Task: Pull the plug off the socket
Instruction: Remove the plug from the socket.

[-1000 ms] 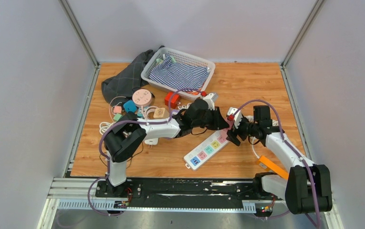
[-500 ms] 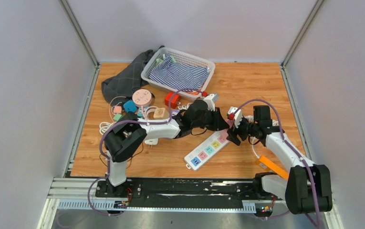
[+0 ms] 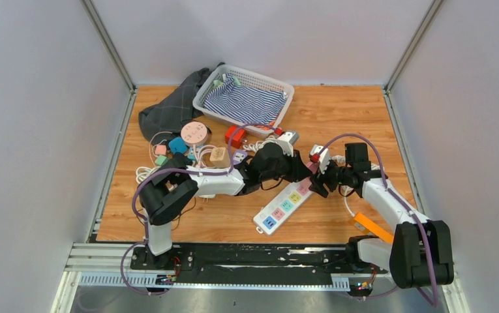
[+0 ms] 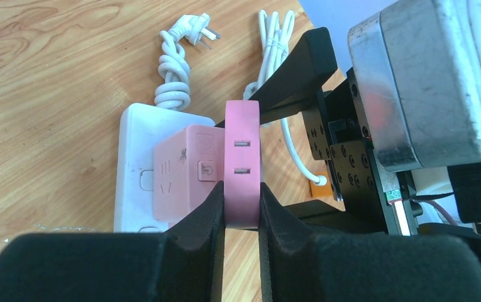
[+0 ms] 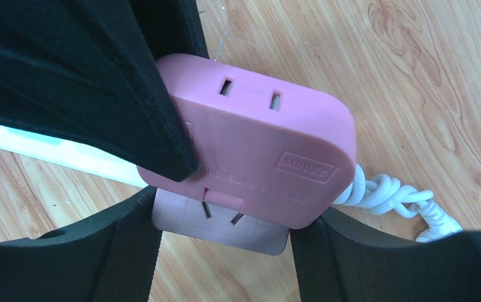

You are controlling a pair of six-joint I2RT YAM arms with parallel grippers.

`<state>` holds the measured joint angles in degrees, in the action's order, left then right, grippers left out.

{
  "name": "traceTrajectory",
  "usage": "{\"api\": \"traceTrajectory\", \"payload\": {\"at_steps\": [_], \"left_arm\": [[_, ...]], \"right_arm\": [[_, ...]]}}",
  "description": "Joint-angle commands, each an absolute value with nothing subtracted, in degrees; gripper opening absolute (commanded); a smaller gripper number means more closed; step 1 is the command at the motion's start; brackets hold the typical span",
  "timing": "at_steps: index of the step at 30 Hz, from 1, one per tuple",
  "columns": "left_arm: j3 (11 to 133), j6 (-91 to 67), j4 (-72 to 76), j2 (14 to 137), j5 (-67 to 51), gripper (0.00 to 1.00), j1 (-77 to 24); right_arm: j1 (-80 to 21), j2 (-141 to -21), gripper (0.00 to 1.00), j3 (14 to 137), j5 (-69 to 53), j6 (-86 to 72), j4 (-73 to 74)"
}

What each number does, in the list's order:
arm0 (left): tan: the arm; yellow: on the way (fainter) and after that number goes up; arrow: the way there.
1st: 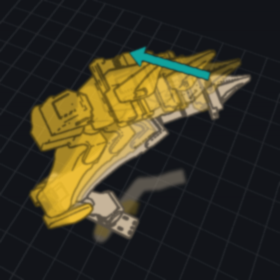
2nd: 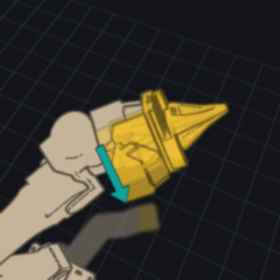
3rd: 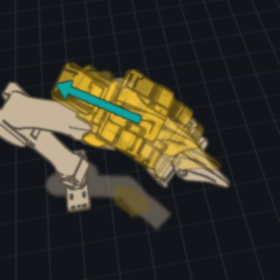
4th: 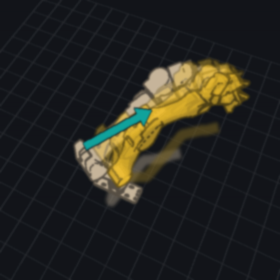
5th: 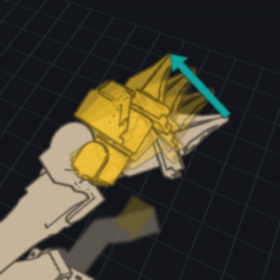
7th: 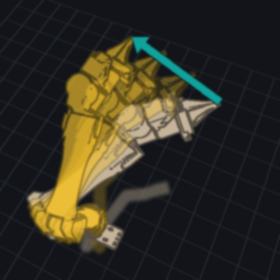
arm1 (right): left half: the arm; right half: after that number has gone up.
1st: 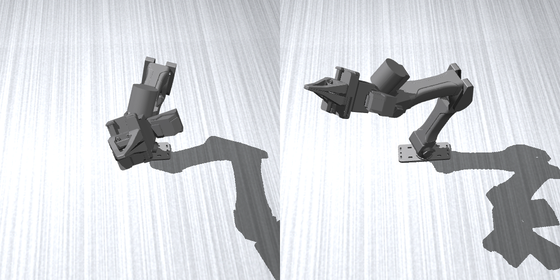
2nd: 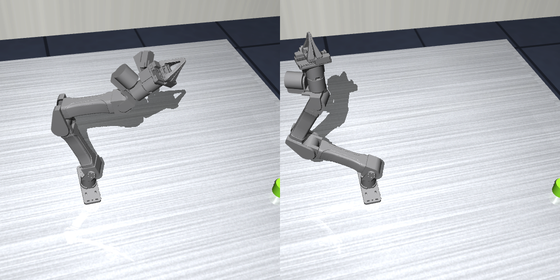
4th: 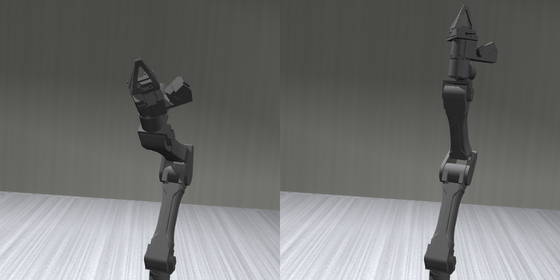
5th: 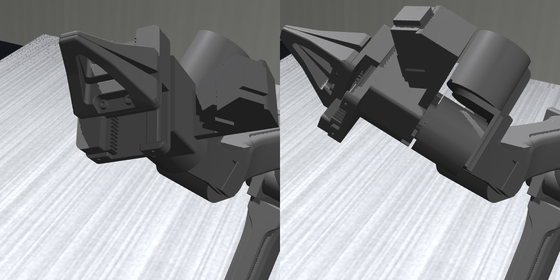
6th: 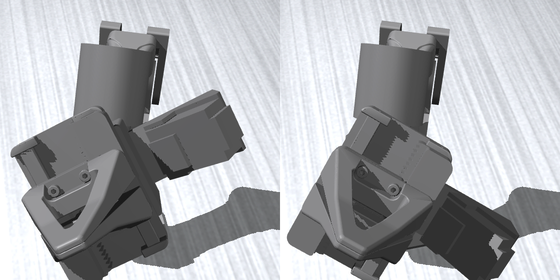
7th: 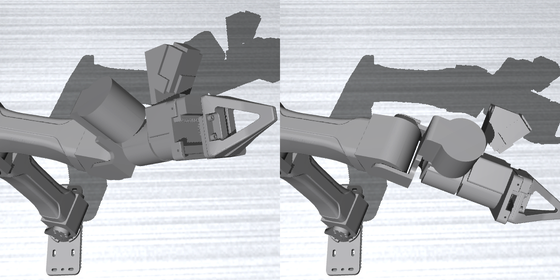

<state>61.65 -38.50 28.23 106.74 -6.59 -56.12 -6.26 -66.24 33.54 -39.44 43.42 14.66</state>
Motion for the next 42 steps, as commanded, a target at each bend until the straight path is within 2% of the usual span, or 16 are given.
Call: {"api": "traceTrajectory", "payload": {"at_steps": [1,5,9,17,30,38,42], "left_arm": [[60.61,-41.40,24.88,107.60,-9.13,0.00,-55.57],[59.56,-52.50,34.76,111.21,-16.47,0.00,-54.32],[58.95,-55.53,37.04,112.17,-16.02,0.00,-54.32],[54.35,-43.95,31.76,106.96,-1.99,0.00,-55.83],[54.49,-35.77,25.54,104.92,7.30,0.00,-57.28],[55.10,-35.40,25.22,104.23,7.39,0.00,-57.96],[55.51,-40.25,25.47,104.06,4.41,0.00,-57.29]], "right_arm": [[-7.56,-66.85,0.38,34.21,-39.96,46.23,16.90],[-7.56,-66.93,0.37,34.40,-40.14,46.32,17.20],[-7.56,-66.96,0.36,34.47,-40.16,46.41,17.26],[-7.56,-67.12,0.35,34.56,-40.26,46.31,17.58],[-7.56,-67.30,0.34,34.81,-40.08,46.32,17.75],[-7.56,-67.32,0.33,34.89,-39.95,46.14,17.84],[-7.52,-67.43,0.32,34.97,-39.56,45.98,17.91]]}}
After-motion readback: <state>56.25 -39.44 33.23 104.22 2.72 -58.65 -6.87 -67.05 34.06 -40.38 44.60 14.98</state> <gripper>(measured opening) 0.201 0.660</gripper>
